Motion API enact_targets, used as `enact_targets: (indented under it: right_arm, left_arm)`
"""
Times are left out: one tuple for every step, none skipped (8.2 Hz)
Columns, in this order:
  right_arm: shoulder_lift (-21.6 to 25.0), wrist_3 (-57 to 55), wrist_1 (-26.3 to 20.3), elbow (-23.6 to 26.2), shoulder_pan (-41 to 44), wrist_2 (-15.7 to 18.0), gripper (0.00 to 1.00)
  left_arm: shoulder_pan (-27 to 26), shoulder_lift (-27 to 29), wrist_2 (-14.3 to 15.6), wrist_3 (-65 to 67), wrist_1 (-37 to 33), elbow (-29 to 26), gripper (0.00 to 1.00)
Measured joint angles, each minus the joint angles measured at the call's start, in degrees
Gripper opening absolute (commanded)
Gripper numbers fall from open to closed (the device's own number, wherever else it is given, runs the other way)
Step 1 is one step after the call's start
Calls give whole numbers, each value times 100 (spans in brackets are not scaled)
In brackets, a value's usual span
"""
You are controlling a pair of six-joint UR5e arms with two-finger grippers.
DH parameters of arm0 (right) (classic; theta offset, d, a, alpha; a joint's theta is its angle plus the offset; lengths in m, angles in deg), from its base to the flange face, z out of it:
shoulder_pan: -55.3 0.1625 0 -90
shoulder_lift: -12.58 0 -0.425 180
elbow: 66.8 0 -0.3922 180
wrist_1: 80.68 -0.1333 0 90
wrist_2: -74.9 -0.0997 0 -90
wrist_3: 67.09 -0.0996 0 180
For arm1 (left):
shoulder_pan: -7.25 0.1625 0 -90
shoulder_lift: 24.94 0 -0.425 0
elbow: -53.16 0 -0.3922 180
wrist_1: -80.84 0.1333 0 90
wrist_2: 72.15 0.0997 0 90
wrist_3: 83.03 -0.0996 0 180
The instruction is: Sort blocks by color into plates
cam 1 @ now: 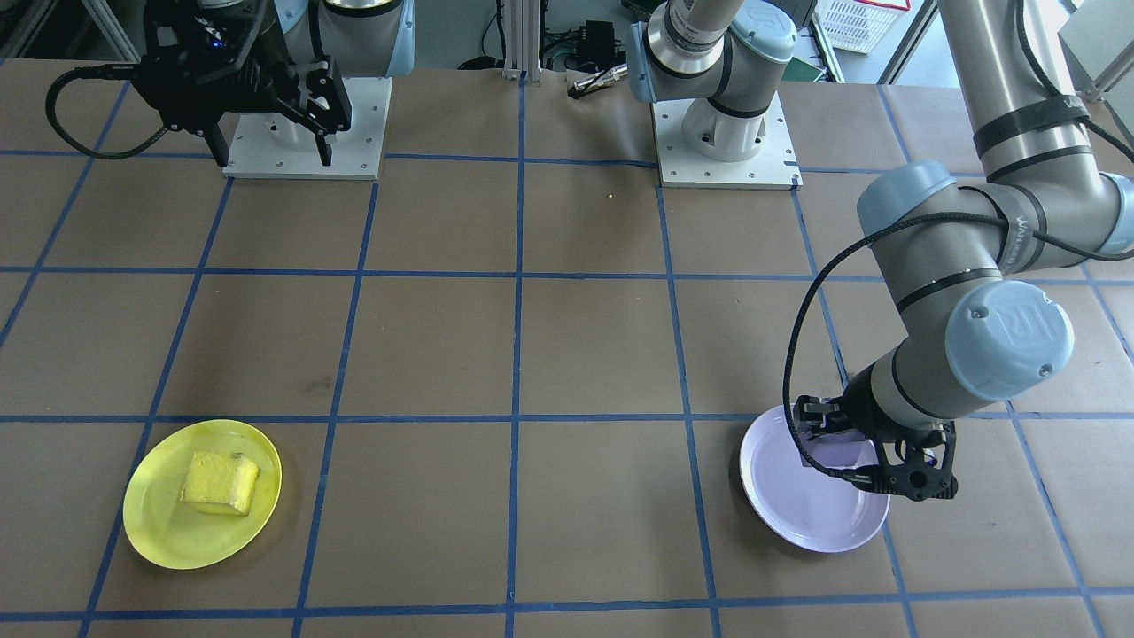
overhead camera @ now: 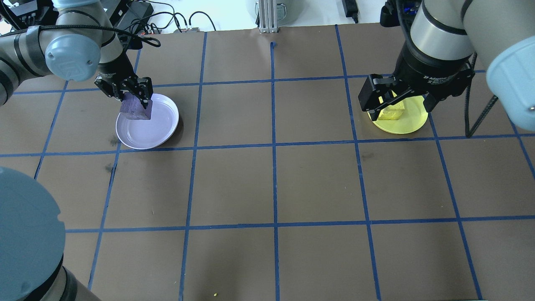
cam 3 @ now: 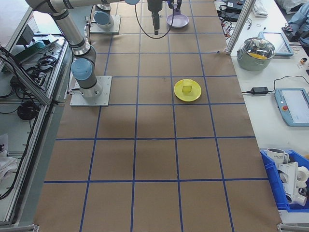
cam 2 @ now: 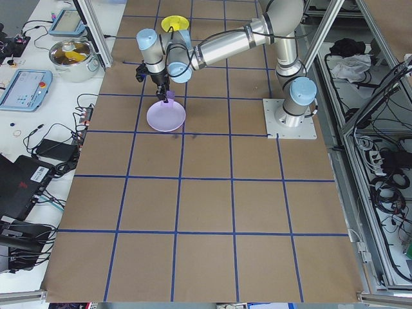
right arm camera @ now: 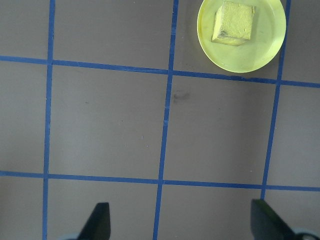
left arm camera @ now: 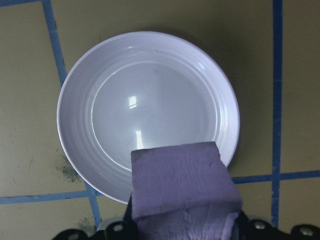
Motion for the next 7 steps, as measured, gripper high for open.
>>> enact_targets:
  right_arm:
    - [96, 1, 2, 38, 0, 10, 100]
    - [228, -9, -2, 82, 0, 17, 100]
    - [318, -25, -9, 120, 0, 34, 100]
    - [403, -37, -19, 141, 1, 44, 100]
    - [446, -39, -14, 157, 0, 35, 100]
    - [451, -36, 2, 173, 0, 0, 100]
    - [446, -33, 15, 181, 0, -28, 100]
  left_arm:
    - [66, 111, 3, -116, 152, -2, 48]
    - [98, 235, 4, -179, 266, -3, 99]
    - [110, 317, 5, -205, 322, -3, 100]
    - [110, 378, 5, -211, 348, -3, 100]
    - [107, 412, 2, -211, 360, -4, 100]
    - [84, 392, 3, -195, 364, -5, 100]
    - [57, 305, 9, -169, 361, -18, 100]
